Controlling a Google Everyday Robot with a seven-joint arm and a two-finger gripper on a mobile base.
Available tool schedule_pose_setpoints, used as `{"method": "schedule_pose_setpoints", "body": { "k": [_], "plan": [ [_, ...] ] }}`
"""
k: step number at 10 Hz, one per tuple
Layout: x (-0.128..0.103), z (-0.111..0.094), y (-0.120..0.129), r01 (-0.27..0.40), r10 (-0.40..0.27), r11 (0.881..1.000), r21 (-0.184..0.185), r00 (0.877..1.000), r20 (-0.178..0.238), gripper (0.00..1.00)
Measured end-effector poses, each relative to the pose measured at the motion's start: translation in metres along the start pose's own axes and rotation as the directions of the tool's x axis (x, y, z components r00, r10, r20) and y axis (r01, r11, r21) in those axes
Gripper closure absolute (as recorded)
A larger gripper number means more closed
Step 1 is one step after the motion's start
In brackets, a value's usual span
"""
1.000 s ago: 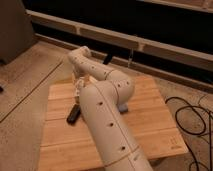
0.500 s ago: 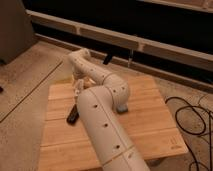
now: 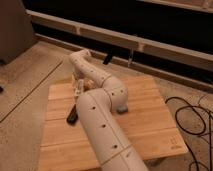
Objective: Stand the bottle upright
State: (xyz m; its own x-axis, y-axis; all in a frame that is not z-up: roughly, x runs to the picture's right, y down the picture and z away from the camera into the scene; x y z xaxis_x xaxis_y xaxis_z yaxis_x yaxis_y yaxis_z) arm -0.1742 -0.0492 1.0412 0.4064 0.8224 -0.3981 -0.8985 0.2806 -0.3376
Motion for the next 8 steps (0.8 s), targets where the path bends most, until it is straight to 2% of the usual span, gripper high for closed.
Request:
{"method": "schedule_pose_setpoints", "body": {
  "k": [1, 2, 4, 5, 7, 8],
  "plan": [
    [0.000, -0.001, 0.001, -0.004, 0.004, 1.000, -0.003, 1.000, -0.001, 0.66],
    [0.002, -0.001, 0.004, -0.011, 0.011, 1.000, -0.009, 1.000, -0.008, 0.80],
    [0.003, -0.003, 0.005, -0.017, 0.017, 1.000, -0.008, 1.000, -0.014, 0.96],
    [0.000, -0.008, 0.003, -0.018, 0.018, 1.000, -0.001, 1.000, -0.006, 0.97],
    [-0.016, -0.028, -0.004, -0.009, 0.008, 1.000, 0.030, 0.999, 0.038, 0.97],
    [-0.031, -0.047, -0.007, -0.001, -0.002, 0.999, 0.048, 0.997, 0.082, 0.97]
  ]
}}
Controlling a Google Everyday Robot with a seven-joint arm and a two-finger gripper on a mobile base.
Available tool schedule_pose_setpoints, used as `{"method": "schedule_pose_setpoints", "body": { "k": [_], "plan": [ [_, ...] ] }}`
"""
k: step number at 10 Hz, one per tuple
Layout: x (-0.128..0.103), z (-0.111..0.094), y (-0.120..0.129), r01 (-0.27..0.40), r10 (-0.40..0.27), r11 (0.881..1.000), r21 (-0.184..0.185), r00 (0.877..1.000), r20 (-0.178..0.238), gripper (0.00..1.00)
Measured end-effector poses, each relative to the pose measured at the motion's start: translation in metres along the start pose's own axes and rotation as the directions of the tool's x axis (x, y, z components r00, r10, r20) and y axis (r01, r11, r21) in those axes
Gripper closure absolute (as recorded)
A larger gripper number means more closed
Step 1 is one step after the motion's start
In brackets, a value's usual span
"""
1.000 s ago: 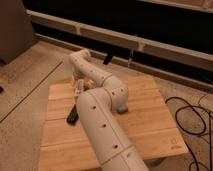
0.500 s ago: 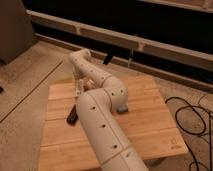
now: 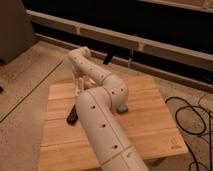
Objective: Stand the bottle upright
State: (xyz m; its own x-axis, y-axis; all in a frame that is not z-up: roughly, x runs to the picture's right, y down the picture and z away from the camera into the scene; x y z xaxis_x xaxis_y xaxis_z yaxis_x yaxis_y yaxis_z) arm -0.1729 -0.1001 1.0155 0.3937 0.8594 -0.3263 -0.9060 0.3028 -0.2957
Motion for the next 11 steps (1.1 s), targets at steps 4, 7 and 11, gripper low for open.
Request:
{"method": "schedule_pose_setpoints", "body": {
  "k": [4, 7, 11],
  "plan": [
    [-0.036, -0.041, 0.012, 0.051, -0.053, 0.998, 0.020, 0.992, 0.113, 0.97],
    [-0.043, -0.064, 0.033, 0.096, -0.097, 0.995, 0.013, 0.980, 0.176, 0.97],
    [-0.049, -0.099, 0.035, 0.142, -0.148, 0.989, 0.042, 0.949, 0.278, 0.97]
  ]
}}
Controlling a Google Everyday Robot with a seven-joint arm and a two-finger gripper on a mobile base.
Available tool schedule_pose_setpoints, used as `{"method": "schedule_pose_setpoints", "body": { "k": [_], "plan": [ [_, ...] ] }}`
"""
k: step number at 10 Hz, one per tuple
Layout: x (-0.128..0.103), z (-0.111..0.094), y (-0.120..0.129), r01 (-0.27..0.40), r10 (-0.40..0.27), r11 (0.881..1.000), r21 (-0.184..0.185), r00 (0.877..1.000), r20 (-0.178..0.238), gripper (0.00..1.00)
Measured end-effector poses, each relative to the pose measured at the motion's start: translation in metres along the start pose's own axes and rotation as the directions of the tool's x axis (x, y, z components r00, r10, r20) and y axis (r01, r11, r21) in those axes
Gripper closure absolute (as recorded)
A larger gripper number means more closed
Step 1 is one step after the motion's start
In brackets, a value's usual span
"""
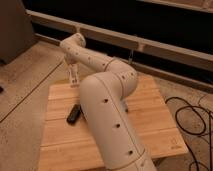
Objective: Stand the bottle upright
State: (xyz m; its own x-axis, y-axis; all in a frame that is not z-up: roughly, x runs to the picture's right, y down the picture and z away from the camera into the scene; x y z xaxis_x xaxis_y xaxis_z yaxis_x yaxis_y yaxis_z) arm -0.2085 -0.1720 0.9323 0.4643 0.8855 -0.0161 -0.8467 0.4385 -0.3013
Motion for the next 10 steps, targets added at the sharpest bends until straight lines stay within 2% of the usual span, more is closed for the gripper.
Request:
{"method": "schedule_pose_setpoints", "body": {
  "k": [1, 4, 6, 7, 8, 10],
  "plan": [
    [-0.003, -0.009, -0.003, 0.024, -0.024, 1.000, 0.015, 0.999, 0.030, 0.97],
    [-0.005, -0.026, 0.002, 0.095, -0.097, 0.995, 0.036, 0.992, 0.079, 0.97],
    [-0.009, -0.036, 0.013, 0.161, -0.165, 0.986, 0.043, 0.979, 0.119, 0.97],
    [-0.013, -0.042, 0.021, 0.200, -0.204, 0.979, 0.043, 0.968, 0.148, 0.97],
    [-0.014, -0.047, 0.027, 0.228, -0.233, 0.973, 0.044, 0.959, 0.160, 0.97],
    [-0.014, -0.047, 0.028, 0.232, -0.236, 0.972, 0.044, 0.958, 0.160, 0.97]
  ]
}}
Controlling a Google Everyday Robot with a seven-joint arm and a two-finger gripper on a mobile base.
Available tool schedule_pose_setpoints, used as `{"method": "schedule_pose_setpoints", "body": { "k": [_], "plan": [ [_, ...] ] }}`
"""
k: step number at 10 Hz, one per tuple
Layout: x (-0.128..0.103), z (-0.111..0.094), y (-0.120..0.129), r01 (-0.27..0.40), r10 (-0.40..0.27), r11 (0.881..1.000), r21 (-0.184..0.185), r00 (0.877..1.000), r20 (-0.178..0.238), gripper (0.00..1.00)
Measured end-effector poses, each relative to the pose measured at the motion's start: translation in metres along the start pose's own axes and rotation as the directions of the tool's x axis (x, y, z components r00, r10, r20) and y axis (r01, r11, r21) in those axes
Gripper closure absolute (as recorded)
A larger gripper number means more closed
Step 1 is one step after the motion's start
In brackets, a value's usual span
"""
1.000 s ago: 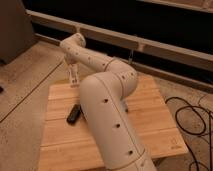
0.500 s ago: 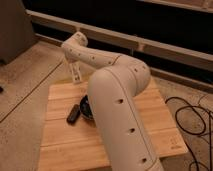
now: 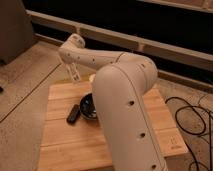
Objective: Stand the bottle upright
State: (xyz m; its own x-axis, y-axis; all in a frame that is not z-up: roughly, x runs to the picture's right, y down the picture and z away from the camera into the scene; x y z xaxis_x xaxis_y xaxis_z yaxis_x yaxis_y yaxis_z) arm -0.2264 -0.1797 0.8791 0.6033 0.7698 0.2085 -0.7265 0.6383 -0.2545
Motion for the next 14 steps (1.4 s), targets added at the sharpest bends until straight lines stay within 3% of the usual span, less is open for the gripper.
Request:
{"method": "schedule_pose_setpoints", "body": {
  "k": [3, 4, 6, 7, 8, 10, 12, 14],
  "plan": [
    [0.002, 0.001, -0.001, 0.008, -0.008, 1.000, 0.005, 1.000, -0.002, 0.97],
    [-0.002, 0.000, -0.005, 0.016, -0.017, 1.000, 0.021, 1.000, 0.016, 0.97],
    [-0.018, -0.003, -0.018, 0.046, -0.052, 0.997, 0.067, 0.995, 0.089, 0.97],
    [-0.034, -0.007, -0.026, 0.070, -0.085, 0.993, 0.095, 0.983, 0.160, 0.97],
    [-0.054, -0.013, -0.033, 0.086, -0.113, 0.990, 0.114, 0.958, 0.263, 0.97],
    [-0.074, -0.021, -0.042, 0.086, -0.122, 0.991, 0.106, 0.902, 0.414, 0.97],
    [-0.080, -0.024, -0.053, 0.065, -0.100, 0.994, 0.084, 0.850, 0.518, 0.97],
    [-0.074, -0.023, -0.065, 0.025, -0.053, 0.998, 0.056, 0.807, 0.588, 0.97]
  ]
}}
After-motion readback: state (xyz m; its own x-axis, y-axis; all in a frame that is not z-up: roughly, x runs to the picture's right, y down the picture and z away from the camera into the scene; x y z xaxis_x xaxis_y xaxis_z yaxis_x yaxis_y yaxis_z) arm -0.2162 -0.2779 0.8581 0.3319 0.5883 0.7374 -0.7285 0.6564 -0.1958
